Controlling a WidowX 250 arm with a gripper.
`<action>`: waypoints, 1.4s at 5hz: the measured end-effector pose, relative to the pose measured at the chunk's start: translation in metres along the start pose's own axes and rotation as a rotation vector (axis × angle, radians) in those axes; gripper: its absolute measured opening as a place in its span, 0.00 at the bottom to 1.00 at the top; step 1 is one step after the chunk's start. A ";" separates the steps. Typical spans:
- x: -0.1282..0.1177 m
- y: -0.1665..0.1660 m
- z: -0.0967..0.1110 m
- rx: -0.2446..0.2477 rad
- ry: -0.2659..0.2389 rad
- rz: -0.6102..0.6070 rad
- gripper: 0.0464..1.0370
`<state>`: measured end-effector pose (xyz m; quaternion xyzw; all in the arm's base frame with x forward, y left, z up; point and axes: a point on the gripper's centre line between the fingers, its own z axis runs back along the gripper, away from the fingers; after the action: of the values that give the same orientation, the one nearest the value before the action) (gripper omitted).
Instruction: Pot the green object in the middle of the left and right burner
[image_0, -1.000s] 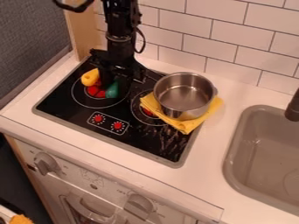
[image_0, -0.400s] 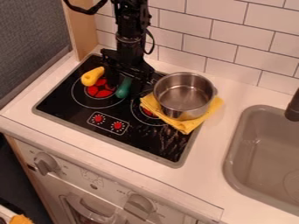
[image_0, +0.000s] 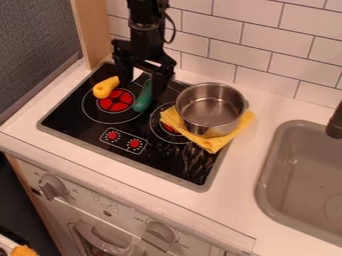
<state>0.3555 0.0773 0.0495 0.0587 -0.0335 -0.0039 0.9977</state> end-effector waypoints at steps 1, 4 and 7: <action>-0.007 0.000 -0.003 0.004 0.022 0.005 0.96; -0.006 0.000 -0.002 0.005 0.019 0.004 0.96; -0.006 0.000 -0.002 0.005 0.019 0.004 0.96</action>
<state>0.3495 0.0775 0.0472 0.0610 -0.0242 -0.0012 0.9978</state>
